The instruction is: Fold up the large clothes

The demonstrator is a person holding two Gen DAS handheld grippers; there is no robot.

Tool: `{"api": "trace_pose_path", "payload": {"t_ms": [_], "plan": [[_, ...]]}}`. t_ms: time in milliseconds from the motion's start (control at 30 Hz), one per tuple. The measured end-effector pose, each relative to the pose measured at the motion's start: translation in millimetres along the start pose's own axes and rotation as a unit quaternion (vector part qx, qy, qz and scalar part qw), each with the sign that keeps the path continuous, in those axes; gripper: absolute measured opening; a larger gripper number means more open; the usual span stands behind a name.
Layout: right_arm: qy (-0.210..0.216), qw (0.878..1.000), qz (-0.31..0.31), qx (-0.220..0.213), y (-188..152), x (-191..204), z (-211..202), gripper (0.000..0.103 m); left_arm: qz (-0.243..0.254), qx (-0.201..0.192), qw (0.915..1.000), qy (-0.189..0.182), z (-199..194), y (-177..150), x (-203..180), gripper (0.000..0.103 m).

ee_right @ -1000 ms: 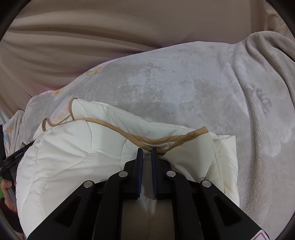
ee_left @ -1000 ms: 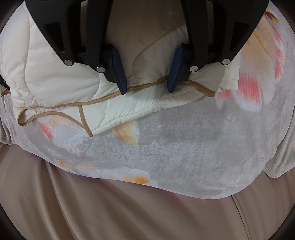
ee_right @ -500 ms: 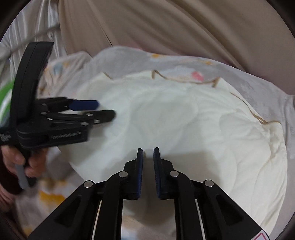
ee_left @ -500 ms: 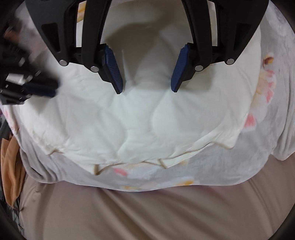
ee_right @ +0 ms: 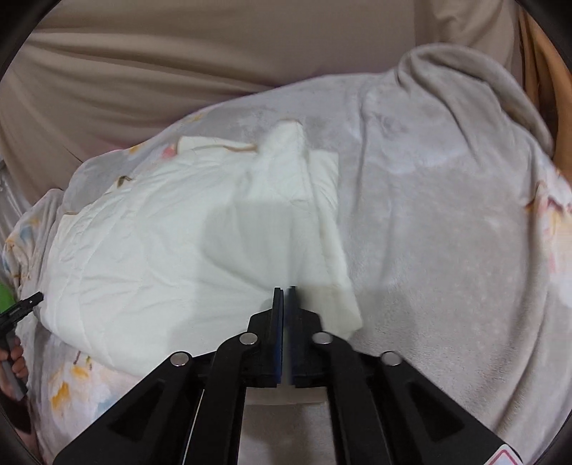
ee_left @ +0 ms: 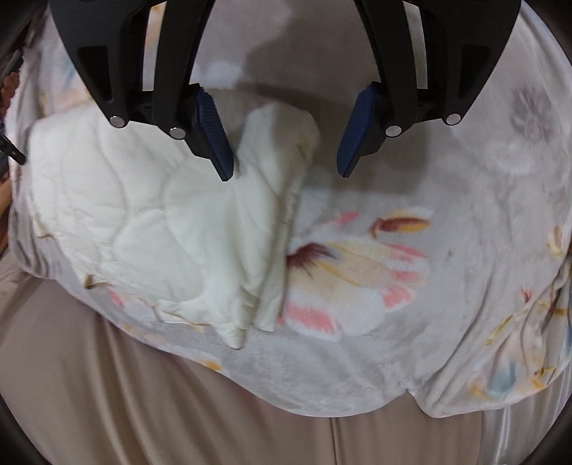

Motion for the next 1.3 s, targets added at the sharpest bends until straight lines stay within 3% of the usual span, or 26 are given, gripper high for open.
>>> {"api": "trace_pose_path", "payload": {"t_ms": [100,167,267,467,533,667,733,900,1033,1100,1167,1233,1300], "plan": [[0.057,0.998,-0.033,-0.008,8,46,-12,0.013,-0.006,0.013,0.9996,-0.023,1,-9,-12,0.087],[0.094,0.994,-0.063,-0.003,13,85,-8,0.013,-0.02,0.021,0.9994,-0.016,11,-18,-12,0.087],[0.129,0.987,-0.091,0.006,17,129,6,0.013,-0.09,0.043,0.9942,-0.04,32,-26,4,0.091],[0.115,0.986,-0.1,0.065,17,168,79,0.013,-0.103,0.033,0.9929,-0.051,36,-16,-3,0.088],[0.103,0.988,-0.086,0.079,15,163,106,0.0,-0.095,0.029,0.9938,-0.05,36,-13,-8,0.081],[0.13,0.987,-0.028,0.094,17,152,133,0.0,-0.068,0.01,0.9963,-0.051,28,4,-19,0.057],[0.132,0.986,-0.021,0.096,20,152,141,0.0,-0.057,-0.004,0.9971,-0.05,23,16,-26,0.037],[0.115,0.989,-0.047,0.083,21,160,137,0.0,-0.042,-0.048,0.995,-0.076,-6,44,-47,0.025],[0.104,0.993,-0.048,0.038,29,138,91,0.0,-0.038,-0.076,0.9903,-0.11,-39,58,-59,0.023],[0.073,0.996,-0.055,0.004,36,108,59,0.011,-0.036,-0.077,0.989,-0.121,-49,58,-58,0.022],[0.033,0.998,-0.046,-0.018,37,66,27,0.031,-0.035,-0.075,0.9886,-0.126,-57,51,-57,0.022],[-0.017,0.999,-0.037,-0.022,29,19,0,0.056,-0.036,-0.067,0.9895,-0.123,-57,44,-53,0.022],[-0.046,0.999,-0.013,-0.009,13,-20,-18,0.065,-0.039,-0.058,0.991,-0.114,-52,37,-50,0.021]]}}
Point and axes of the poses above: each gripper's, at about its wrist camera, not at the fingertips, and z roughly the way its jaws point, x to its left, y to its top, the point moved 2 cm from there along z, roughly the way its jaws point, and after that the axes turned 10 degrees about -x, right-handed, at the moved point
